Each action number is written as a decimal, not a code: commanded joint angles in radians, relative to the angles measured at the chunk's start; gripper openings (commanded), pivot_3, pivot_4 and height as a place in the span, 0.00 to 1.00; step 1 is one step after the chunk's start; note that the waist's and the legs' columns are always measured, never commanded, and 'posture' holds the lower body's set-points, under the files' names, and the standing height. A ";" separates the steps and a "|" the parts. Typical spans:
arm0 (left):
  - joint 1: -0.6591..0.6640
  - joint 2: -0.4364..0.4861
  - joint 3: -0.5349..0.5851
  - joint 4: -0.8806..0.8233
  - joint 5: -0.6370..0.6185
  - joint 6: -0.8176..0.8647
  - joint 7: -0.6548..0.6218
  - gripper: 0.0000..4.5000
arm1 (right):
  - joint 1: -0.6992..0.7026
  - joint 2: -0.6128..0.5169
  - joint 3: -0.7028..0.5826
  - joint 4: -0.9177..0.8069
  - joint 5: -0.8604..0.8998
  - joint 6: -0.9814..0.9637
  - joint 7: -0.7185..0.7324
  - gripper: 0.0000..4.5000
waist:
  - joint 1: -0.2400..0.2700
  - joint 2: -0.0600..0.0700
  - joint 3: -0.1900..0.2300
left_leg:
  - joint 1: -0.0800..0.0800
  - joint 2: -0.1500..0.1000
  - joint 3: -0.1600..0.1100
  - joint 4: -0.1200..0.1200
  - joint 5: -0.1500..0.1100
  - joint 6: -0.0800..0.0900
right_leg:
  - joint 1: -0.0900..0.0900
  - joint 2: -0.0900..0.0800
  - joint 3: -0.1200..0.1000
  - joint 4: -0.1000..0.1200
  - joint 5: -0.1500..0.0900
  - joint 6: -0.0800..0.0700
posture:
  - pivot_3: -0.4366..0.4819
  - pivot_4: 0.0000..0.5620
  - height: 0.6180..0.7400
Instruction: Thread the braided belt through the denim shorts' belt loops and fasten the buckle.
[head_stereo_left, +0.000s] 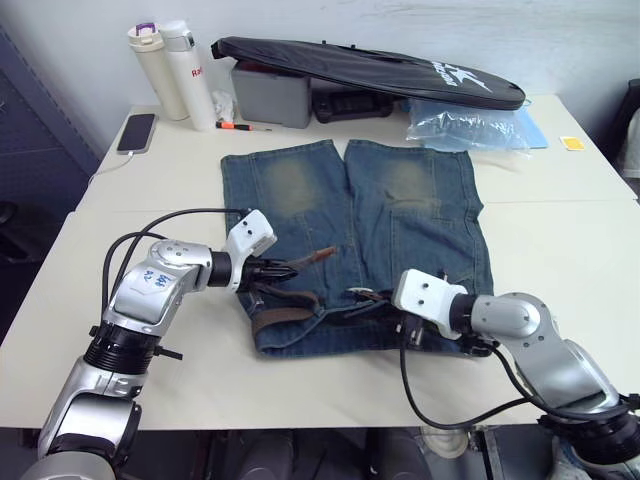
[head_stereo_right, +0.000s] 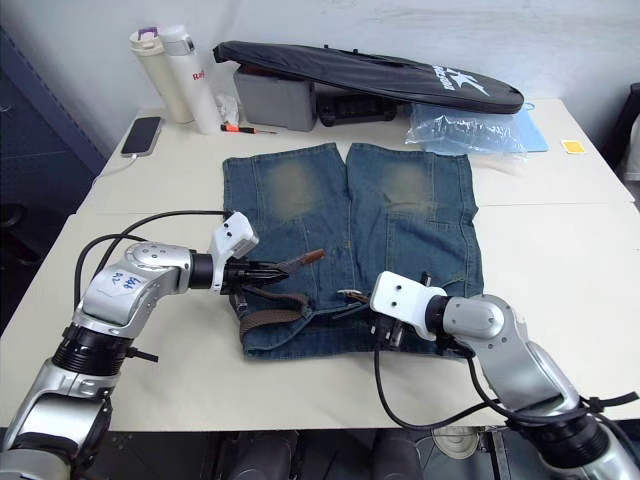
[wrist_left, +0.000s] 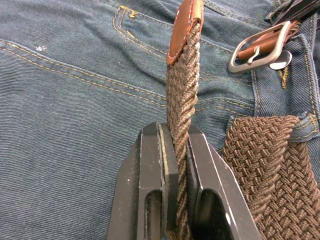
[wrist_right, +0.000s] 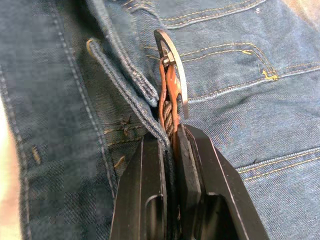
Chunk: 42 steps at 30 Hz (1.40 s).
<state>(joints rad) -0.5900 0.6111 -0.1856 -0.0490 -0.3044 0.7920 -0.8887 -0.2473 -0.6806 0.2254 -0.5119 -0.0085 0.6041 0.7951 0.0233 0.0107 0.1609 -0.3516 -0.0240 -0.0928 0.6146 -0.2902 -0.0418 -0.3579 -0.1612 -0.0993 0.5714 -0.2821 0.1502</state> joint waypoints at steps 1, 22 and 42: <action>-0.020 -0.027 -0.004 -0.060 -0.022 0.027 0.006 0.00 | -0.028 0.081 -0.086 0.003 0.015 0.067 -0.118 0.01 | 0.000 0.000 0.000 | 0.000 0.000 0.000 0.000 0.000 0.000 | 0.000 0.000 0.000 0.000 0.000 0.000 | 0.48 0.27 1.00; -0.110 -0.202 -0.056 0.012 0.039 0.110 0.169 0.00 | -0.042 0.256 -0.162 -0.111 0.150 0.345 -0.286 0.01 | 0.000 0.001 -0.001 | 0.000 0.000 0.001 0.000 0.000 0.000 | -0.002 0.000 0.002 0.002 0.000 0.000 | 0.48 0.27 1.00; -0.166 -0.320 -0.056 0.053 0.042 0.110 0.245 0.00 | -0.053 0.152 -0.053 -0.154 0.180 0.344 -0.275 0.01 | -0.001 0.001 -0.001 | 0.000 0.000 0.004 0.000 0.000 0.000 | -0.003 0.001 0.005 0.002 0.000 0.000 | 0.48 0.27 1.00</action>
<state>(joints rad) -0.7269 0.2998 -0.2486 0.0173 -0.2611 0.9174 -0.6457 -0.2913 -0.4925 0.1339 -0.6218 0.1842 0.9841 0.4965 0.0221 0.0119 0.1603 -0.3516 -0.0241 -0.0891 0.6142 -0.2901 -0.0421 -0.3615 -0.1607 -0.0945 0.5737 -0.2821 0.1502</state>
